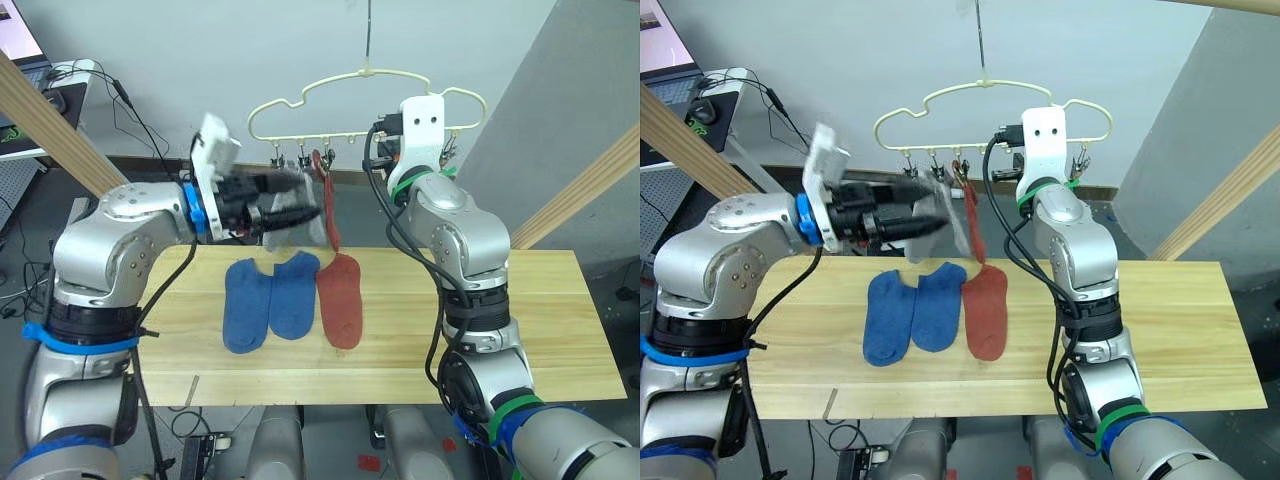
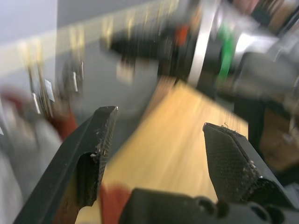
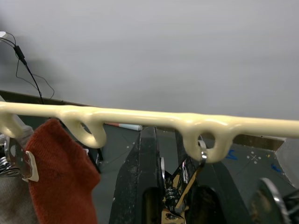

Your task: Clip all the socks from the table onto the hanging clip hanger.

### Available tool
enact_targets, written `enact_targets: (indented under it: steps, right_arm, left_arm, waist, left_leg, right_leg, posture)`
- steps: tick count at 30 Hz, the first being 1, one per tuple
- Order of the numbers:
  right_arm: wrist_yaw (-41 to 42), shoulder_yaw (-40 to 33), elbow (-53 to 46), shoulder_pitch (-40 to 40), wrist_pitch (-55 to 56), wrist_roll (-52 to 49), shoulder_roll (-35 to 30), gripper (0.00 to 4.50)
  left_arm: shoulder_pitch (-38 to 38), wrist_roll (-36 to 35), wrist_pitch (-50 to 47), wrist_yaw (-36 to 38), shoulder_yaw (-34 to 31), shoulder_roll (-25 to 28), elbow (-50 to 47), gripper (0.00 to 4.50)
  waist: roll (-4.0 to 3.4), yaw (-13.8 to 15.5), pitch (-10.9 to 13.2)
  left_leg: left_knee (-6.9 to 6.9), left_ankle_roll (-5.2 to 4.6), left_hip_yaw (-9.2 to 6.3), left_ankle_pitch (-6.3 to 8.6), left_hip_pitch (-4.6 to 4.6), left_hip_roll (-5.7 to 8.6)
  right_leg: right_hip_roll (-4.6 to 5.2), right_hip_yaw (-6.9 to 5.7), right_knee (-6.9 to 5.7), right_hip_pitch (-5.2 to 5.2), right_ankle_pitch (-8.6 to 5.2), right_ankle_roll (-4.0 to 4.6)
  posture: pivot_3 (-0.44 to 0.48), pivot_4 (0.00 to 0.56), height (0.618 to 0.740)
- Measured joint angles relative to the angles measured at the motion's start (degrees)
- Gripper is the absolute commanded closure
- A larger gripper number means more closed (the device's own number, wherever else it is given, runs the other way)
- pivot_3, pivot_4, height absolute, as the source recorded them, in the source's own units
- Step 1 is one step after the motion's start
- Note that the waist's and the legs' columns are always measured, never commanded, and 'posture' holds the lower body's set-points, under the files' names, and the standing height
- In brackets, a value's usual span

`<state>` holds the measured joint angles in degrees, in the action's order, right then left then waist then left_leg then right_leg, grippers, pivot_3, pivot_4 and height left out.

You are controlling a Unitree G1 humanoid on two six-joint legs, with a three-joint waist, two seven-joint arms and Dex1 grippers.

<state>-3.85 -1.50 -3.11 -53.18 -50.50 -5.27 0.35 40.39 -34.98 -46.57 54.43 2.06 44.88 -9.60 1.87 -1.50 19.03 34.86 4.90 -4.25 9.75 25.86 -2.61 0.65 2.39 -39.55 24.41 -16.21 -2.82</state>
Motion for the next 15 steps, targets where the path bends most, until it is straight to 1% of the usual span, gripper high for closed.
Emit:
enact_targets:
  steps: [2,4,7,9,10,11,15]
  right_arm:
    - [-0.03,0.03,-0.04,0.0,-0.11,0.0,-0.01,4.34]
    - [-0.06,0.03,-0.13,0.0,-0.23,0.0,-0.01,4.34]
    - [-0.09,0.0,-0.32,-0.03,-0.46,0.0,-0.02,4.34]
    - [-0.09,0.0,-0.39,-0.04,-0.55,-0.01,-0.02,4.34]
    - [-0.09,-0.01,-0.45,-0.06,-0.6,-0.01,-0.03,4.34]
    - [-0.09,-0.01,-0.46,-0.12,-0.63,0.0,-0.02,4.34]
    - [-0.05,0.11,-0.67,-0.45,-1.12,-0.04,0.04,4.34]
  left_arm:
    - [-1.84,1.01,-4.29,-0.16,3.49,1.89,-1.85,1.17]
    - [-4.48,2.56,-5.91,-0.74,6.36,2.24,-2.26,0.8]
    - [-9.16,7.7,-2.92,-2.72,10.02,1.81,-2.1,0.05]
    - [-11.01,11.28,0.99,-3.61,11.7,1.07,-1.82,0.02]
    - [-11.87,13.14,3.55,-4.88,11.95,-1.17,-1.13,0.02]
    - [-12.25,13.86,4.56,-5.37,12.36,-2.12,-0.82,0.02]
    - [-13.17,17.61,8.42,-8.97,14.64,-10.44,3.12,0.02]
  waist:
    - [0.0,-0.01,0.0]
    - [0.0,-0.02,0.0]
    - [0.0,0.0,0.0]
    - [-0.01,0.04,0.0]
    - [-0.01,0.06,0.0]
    - [0.0,0.07,0.0]
    - [0.0,0.21,0.0]
  left_leg:
    - [0.0,0.0,0.01,0.0,0.0,0.0]
    - [0.0,0.0,0.01,0.0,0.0,-0.01]
    - [0.0,0.0,0.01,0.0,0.01,-0.02]
    - [0.0,0.0,0.01,0.0,0.01,-0.03]
    - [0.0,0.0,0.03,0.0,0.0,-0.01]
    - [0.01,0.0,0.03,0.0,0.02,-0.02]
    - [0.05,0.0,0.04,0.0,0.03,0.03]
  right_leg:
    - [0.0,0.0,0.0,0.0,0.0,0.0]
    - [-0.01,0.0,-0.01,0.01,0.0,0.0]
    - [-0.01,0.0,-0.03,0.04,-0.03,0.06]
    - [-0.01,0.0,-0.03,0.05,-0.05,0.09]
    - [0.0,0.02,-0.05,0.05,-0.05,0.09]
    - [0.0,0.0,-0.05,0.05,-0.05,0.09]
    - [0.05,0.01,-0.07,0.05,-0.05,0.09]
  posture:
    - [0.097,0.312,0.74]
    - [0.089,0.313,0.74]
    - [0.085,0.314,0.74]
    - [0.077,0.313,0.74]
    - [0.073,0.312,0.74]
    - [0.068,0.313,0.74]
    - [0.056,0.309,0.74]
